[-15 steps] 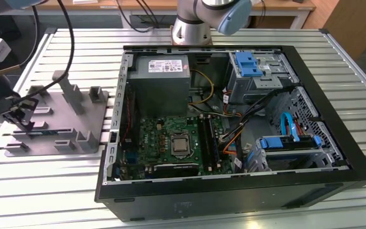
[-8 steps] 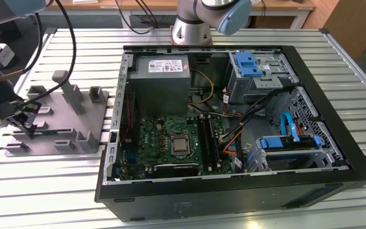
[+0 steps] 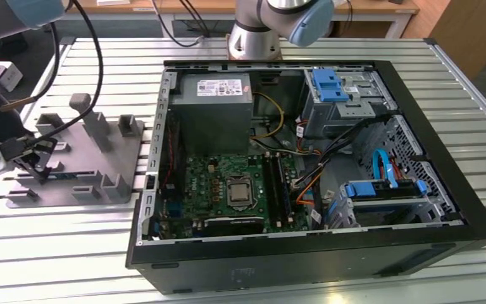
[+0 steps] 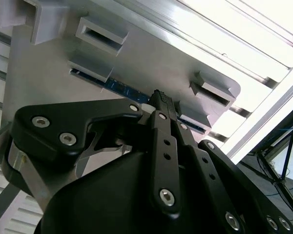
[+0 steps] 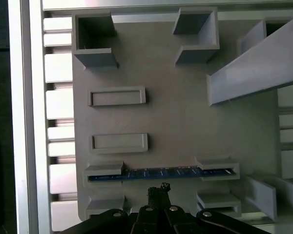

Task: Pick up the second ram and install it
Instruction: 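Reach for the second ram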

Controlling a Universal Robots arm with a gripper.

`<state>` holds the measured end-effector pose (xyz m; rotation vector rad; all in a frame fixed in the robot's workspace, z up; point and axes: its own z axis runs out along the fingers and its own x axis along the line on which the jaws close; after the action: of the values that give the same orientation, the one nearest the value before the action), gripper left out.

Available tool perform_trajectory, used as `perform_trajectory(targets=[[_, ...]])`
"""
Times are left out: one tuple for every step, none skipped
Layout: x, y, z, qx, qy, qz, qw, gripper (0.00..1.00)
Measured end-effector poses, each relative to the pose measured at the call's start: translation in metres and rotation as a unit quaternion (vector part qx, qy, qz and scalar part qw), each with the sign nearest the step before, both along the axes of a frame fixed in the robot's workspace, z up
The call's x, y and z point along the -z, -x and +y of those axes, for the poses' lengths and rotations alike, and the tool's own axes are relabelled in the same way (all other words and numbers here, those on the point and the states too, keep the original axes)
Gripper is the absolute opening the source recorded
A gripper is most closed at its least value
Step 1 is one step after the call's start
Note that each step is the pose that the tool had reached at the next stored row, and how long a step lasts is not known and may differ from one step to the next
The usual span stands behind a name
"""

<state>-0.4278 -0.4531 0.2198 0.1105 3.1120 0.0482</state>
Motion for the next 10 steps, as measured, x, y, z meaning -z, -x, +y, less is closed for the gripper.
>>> perform_trajectory(targets=[[0.0002, 0.0, 0.0006, 0.0, 0.0, 0.0, 1.0, 0.1], [0.0003, 0.0, 0.0009, 0.0, -0.0002, -0.0001, 1.0, 0.1], [0.0003, 0.0, 0.0009, 0.0, -0.0003, 0.0, 1.0, 0.1], [0.0003, 0.0, 0.001, 0.0, -0.0007, 0.0, 1.0, 0.1], [0.0003, 0.0001, 0.0011, 0.0, -0.0009, 0.0, 1.0, 0.1], [0.0003, 0.0, 0.0011, 0.0, -0.001, 0.0, 1.0, 0.1], [0.0002, 0.0001, 0.0011, 0.0, -0.0012, 0.0, 1.0, 0.1], [0.0003, 0.0001, 0.0011, 0.0, -0.0013, 0.0, 1.0, 0.1], [0.0002, 0.0, 0.0011, 0.0, -0.0014, 0.0, 1.0, 0.1], [0.0002, 0.0, 0.0011, 0.0, -0.0015, 0.0, 1.0, 0.1]])
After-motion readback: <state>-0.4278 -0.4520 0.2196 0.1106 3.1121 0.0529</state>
